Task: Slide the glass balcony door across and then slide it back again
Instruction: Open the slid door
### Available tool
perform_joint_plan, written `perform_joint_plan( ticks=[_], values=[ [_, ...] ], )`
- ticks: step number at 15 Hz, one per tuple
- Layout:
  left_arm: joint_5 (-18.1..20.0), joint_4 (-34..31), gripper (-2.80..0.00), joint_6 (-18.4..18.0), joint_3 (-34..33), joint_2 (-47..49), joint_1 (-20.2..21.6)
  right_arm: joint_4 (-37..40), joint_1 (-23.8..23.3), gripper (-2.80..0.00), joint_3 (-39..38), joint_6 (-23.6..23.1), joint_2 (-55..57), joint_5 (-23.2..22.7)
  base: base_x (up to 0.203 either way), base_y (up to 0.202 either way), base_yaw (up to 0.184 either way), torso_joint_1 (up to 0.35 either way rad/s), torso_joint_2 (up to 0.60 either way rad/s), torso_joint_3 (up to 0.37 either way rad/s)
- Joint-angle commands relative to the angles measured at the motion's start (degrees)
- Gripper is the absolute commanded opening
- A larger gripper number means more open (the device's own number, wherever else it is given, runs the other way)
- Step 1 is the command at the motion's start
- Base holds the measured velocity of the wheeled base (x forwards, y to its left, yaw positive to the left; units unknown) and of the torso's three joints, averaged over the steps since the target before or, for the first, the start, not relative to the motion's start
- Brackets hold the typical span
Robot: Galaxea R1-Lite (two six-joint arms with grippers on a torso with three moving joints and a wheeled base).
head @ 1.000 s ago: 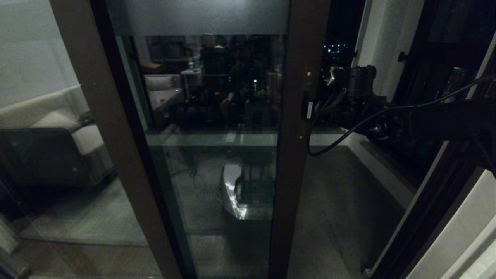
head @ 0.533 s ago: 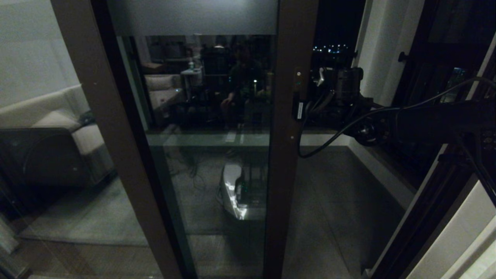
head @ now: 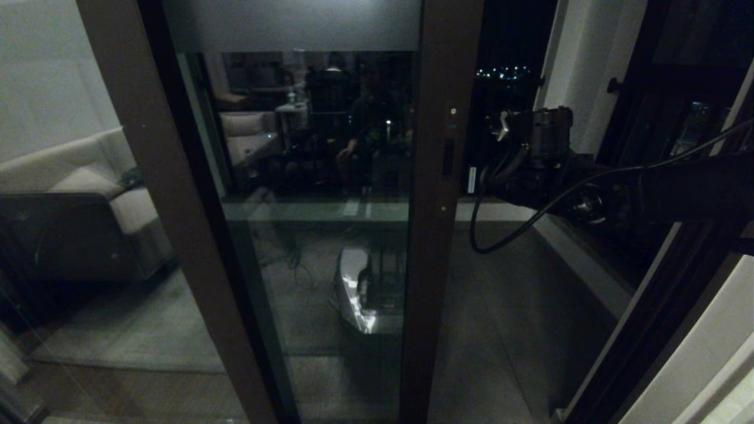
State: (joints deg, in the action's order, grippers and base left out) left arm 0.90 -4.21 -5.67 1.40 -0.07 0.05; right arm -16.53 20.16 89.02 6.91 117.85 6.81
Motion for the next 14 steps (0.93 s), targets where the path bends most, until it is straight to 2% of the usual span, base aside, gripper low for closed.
perform_joint_plan(
  ticks=[1,6,10,14],
  values=[
    [0.1,0.0,-2.8,0.0,0.0,0.0,0.0,-0.1,-1.0,-2.8,-7.5,0.4,-9.2,-0.3,0.0,0.0,0.0,0.0,0.0,0.0],
    [0.1,0.0,-2.8,0.0,0.0,0.0,0.0,2.1,-4.0,-2.8,-25.2,1.1,-26.2,-0.2,0.0,0.0,0.0,0.0,0.0,0.0],
    [0.1,0.0,-2.8,0.0,0.0,0.0,0.0,10.2,-5.0,-2.8,-33.8,1.2,-38.8,-0.2,0.0,0.0,0.0,0.0,0.0,0.0],
    [0.0,0.0,-2.8,0.0,0.0,0.0,0.0,12.3,-5.1,-2.8,-42.5,1.1,-51.9,0.1,0.0,0.0,0.0,0.0,0.0,0.0]
  ],
)
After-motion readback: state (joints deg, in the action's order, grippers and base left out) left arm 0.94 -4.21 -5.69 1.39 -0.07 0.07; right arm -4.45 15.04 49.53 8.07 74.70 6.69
